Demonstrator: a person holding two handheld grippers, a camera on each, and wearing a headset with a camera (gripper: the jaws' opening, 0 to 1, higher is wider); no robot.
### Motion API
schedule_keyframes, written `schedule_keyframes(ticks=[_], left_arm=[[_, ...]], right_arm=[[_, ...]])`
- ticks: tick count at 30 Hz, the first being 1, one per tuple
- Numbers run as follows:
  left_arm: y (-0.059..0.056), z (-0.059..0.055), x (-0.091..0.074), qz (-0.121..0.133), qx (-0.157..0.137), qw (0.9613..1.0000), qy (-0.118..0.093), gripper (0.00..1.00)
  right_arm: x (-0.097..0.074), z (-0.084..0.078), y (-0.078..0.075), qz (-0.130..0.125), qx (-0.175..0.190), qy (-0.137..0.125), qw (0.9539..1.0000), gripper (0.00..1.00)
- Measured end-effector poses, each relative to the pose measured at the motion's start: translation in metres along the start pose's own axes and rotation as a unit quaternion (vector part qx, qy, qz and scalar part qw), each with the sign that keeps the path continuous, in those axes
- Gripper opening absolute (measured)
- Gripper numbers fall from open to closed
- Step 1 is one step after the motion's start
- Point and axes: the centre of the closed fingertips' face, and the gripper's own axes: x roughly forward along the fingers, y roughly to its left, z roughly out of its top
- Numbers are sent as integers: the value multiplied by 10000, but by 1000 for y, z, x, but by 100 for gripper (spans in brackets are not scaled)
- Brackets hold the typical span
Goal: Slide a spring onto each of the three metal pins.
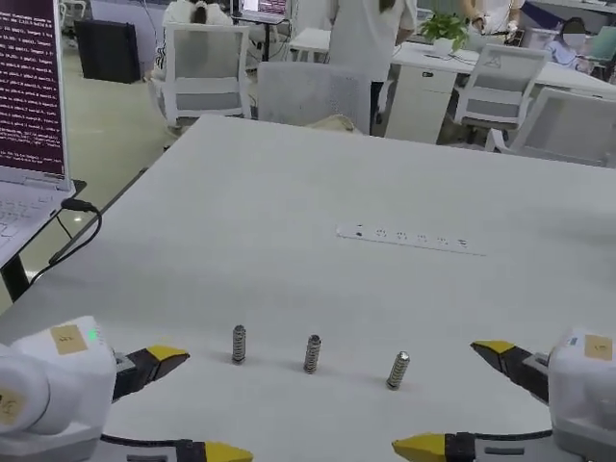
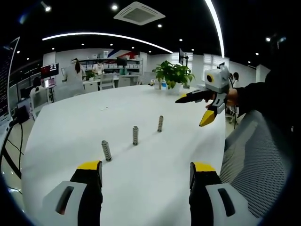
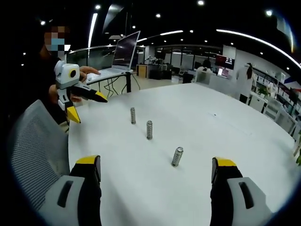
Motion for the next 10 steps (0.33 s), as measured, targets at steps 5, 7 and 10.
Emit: schedule_keyframes(ticks=[5,7,10], left_arm=[[1,-1,0,10,-63,10000,-31,72],[0,0,0,-7,-91,10000,-40,72],[-1,1,1,-23,-76,10000,-58,72]], right_arm=[[4,-7,6,46,39,64,10000,97],[5,-12,8,46,65,112,9999,96],[3,-13,11,51,61,134,9999,96]])
